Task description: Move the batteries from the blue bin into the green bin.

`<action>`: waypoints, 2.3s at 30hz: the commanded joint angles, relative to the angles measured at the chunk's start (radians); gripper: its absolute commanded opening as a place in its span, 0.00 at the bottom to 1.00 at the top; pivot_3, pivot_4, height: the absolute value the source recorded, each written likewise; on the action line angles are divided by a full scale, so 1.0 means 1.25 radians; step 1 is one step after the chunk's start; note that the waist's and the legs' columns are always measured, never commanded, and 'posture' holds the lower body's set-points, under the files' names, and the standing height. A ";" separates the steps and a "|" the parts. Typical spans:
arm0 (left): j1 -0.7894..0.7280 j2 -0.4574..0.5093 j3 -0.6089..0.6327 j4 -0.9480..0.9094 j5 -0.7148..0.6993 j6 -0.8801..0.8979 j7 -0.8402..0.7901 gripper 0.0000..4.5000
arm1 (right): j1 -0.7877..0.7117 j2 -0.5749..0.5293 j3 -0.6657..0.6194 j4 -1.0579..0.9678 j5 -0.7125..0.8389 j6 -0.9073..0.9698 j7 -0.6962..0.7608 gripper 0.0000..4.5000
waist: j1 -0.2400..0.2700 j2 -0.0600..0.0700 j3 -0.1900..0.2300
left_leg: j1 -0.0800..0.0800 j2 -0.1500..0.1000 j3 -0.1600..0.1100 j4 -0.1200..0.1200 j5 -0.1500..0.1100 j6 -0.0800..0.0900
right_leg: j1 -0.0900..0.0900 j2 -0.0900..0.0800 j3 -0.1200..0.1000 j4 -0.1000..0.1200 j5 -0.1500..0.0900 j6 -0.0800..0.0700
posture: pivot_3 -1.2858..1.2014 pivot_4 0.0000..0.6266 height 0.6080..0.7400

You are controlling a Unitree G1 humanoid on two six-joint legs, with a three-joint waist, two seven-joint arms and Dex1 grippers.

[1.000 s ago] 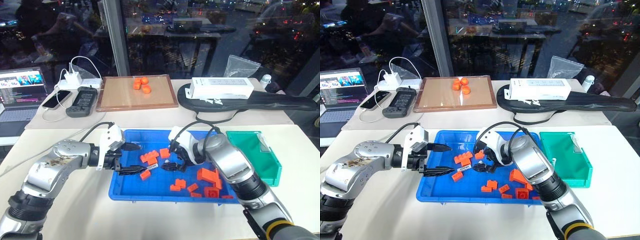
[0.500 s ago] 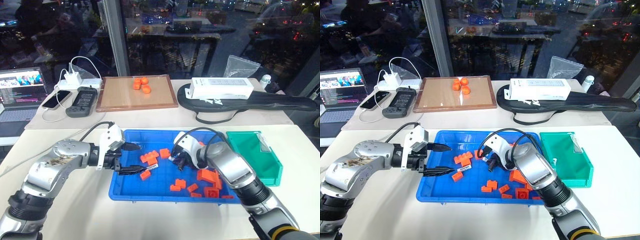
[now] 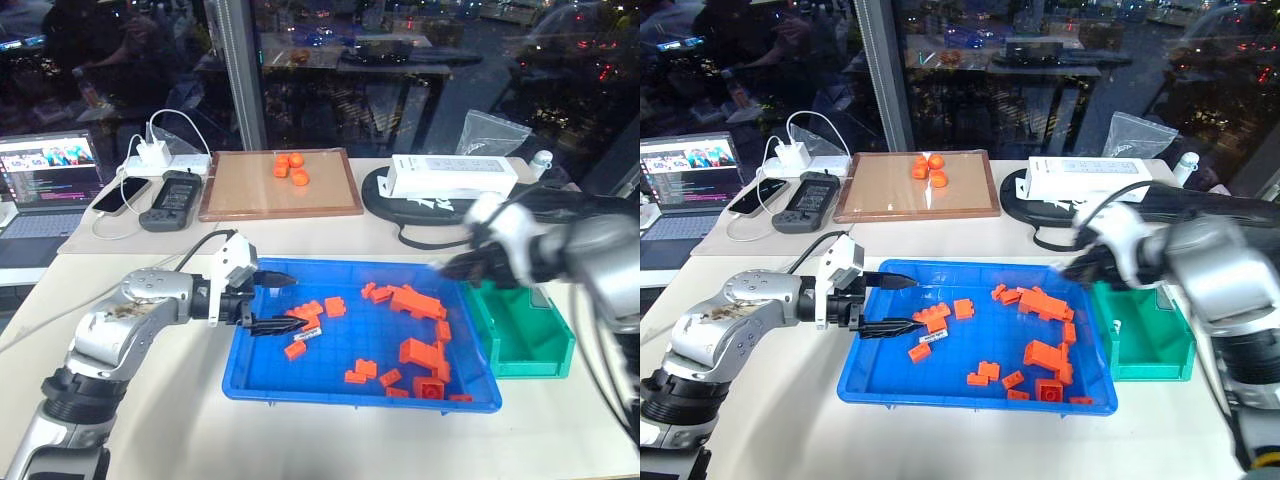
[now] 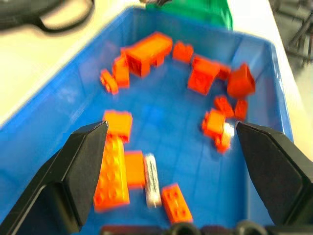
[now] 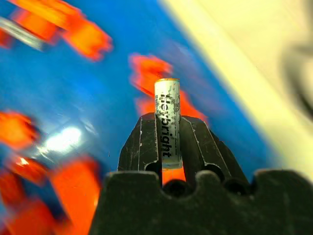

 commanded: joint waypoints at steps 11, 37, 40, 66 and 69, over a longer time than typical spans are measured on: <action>-0.091 -0.056 0.030 0.032 -0.051 -0.009 0.006 1.00 | 0.163 -0.041 -0.057 0.064 -0.023 -0.052 -0.100 0.39 | -0.015 0.001 0.000 | 0.001 0.000 0.000 0.000 0.000 0.000 | 0.000 0.001 0.003 0.002 0.000 0.001 | 0.52 0.24 1.00; 0.049 0.119 0.057 0.021 0.059 -0.052 -0.005 1.00 | -0.042 0.362 0.402 -0.032 -0.068 -0.346 -0.027 0.85 | -0.011 0.000 0.001 | 0.000 0.001 0.000 0.002 0.000 0.000 | -0.001 0.004 0.007 0.002 0.000 0.001 | 0.52 0.24 1.00; 0.062 0.124 0.068 0.010 0.047 -0.046 -0.001 1.00 | -0.055 0.396 0.415 0.020 -0.097 -0.384 -0.023 0.60 | -0.012 0.000 0.001 | 0.001 0.002 0.000 0.002 0.000 0.000 | 0.000 0.006 0.008 0.003 0.000 0.001 | 0.52 0.24 1.00; 0.129 0.137 0.136 -0.078 0.003 0.005 0.056 1.00 | -0.073 0.588 0.415 0.327 -0.189 -0.532 0.040 0.49 | -0.019 0.000 0.001 | 0.002 0.004 0.000 0.001 0.000 0.000 | 0.000 0.008 0.009 0.004 0.001 -0.001 | 0.52 0.24 1.00; 0.125 0.134 0.133 -0.078 0.002 0.007 0.056 1.00 | -0.068 0.579 0.410 0.330 -0.198 -0.541 0.046 0.30 | -0.019 0.000 0.001 | 0.003 0.004 0.001 0.001 0.000 0.000 | 0.000 0.008 0.009 0.004 0.001 -0.001 | 0.52 0.24 1.00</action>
